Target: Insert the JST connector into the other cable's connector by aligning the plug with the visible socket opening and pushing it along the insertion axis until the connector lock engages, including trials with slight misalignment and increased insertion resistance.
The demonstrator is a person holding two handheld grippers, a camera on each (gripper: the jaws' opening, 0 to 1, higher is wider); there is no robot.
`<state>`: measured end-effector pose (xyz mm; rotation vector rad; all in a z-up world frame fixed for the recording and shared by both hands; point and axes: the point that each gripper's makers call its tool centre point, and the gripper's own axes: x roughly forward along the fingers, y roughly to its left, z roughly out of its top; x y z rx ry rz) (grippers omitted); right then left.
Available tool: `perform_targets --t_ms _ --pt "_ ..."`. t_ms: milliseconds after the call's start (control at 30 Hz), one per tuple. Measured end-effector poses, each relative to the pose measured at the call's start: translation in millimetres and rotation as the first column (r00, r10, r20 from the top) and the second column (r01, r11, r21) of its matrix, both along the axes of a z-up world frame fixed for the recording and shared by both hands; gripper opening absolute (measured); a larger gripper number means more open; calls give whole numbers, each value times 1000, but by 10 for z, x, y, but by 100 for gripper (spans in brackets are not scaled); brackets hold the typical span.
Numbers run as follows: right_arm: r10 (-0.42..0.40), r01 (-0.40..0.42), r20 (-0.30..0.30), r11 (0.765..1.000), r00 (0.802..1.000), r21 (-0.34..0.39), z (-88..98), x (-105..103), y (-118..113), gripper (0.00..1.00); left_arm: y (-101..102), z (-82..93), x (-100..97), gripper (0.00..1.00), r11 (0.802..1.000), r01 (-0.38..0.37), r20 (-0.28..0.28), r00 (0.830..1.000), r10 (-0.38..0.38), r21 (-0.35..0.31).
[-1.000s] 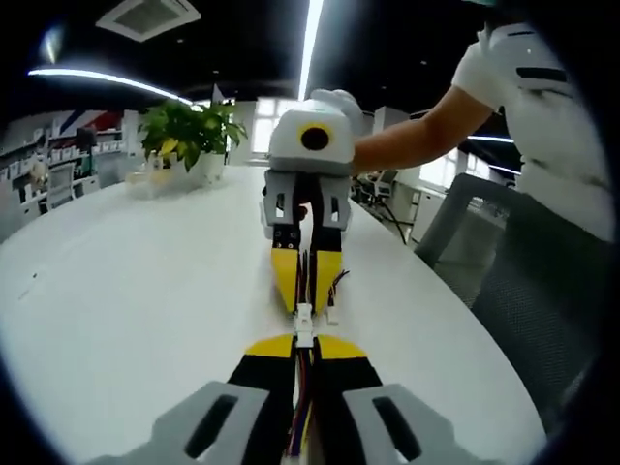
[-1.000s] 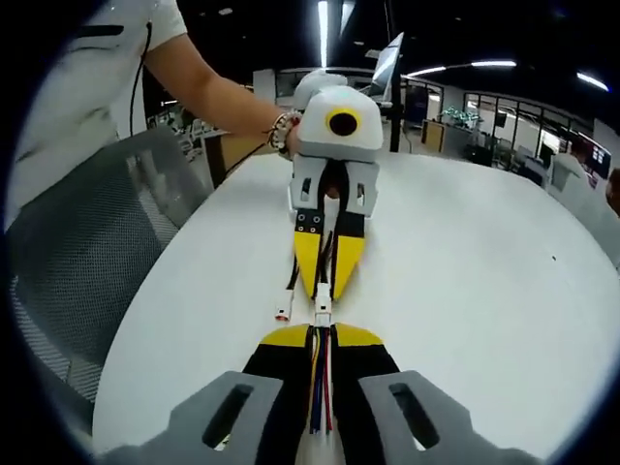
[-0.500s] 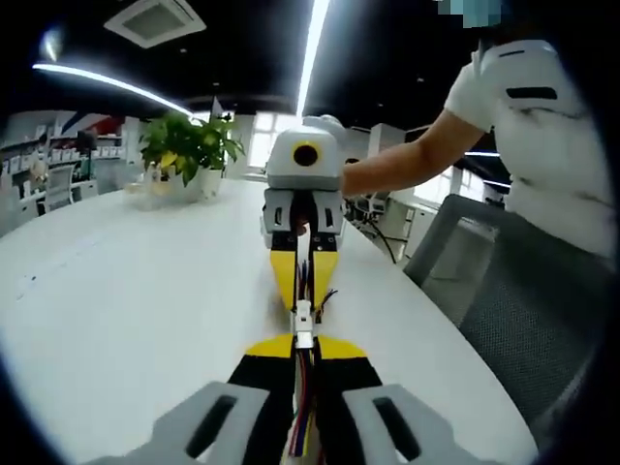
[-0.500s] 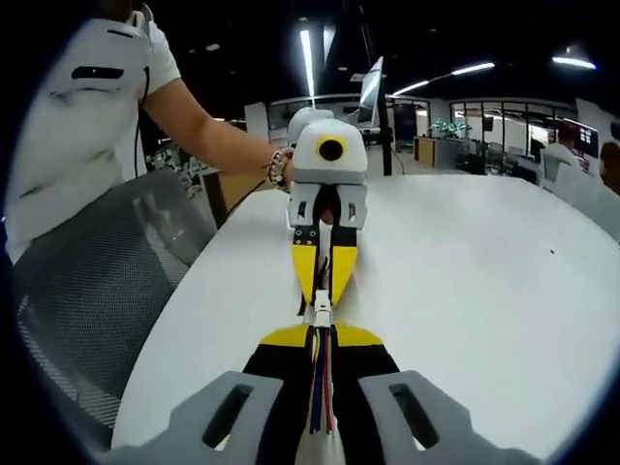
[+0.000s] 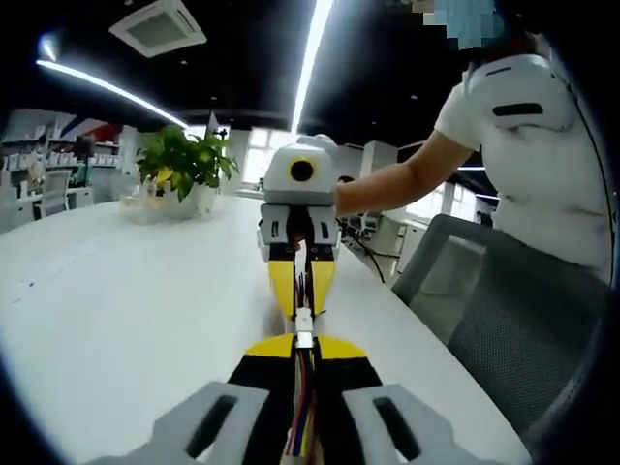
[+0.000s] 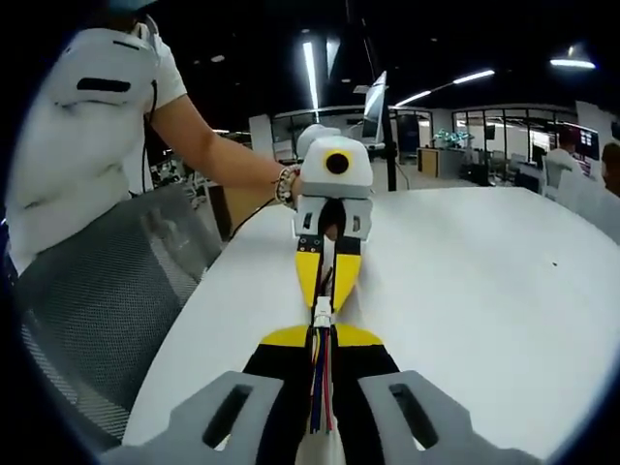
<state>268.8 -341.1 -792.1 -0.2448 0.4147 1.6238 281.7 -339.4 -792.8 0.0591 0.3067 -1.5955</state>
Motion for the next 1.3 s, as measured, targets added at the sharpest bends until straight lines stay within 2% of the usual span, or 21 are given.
perform_targets --t_ms 400,633,700,800,967,1100,1300 --pt "-7 7 6 1000 1000 13 49 57 5 3 -1 54 4 0 1000 -7 3 1000 8 -20" --pt "-4 4 14 1000 1000 -4 2 67 -19 3 -21 9 -5 0 1000 -5 2 1000 5 0" --pt "-4 5 43 1000 999 -17 -30 90 -24 4 -34 -28 22 0 999 -24 5 1000 24 24" --pt "2 -1 60 1000 998 -25 -82 96 -36 4 -61 -99 14 0 997 -23 53 998 19 68" --pt "4 -1 91 999 996 -35 -194 146 -48 4 -64 -154 48 0 996 -34 59 998 29 85" --pt "-11 18 127 998 992 -57 -258 285 -68 4 -87 -232 197 0 990 -73 85 994 63 122" --pt "-46 58 160 996 986 -73 -352 495 -85 4 -120 -307 396 0 980 -87 128 990 64 181"
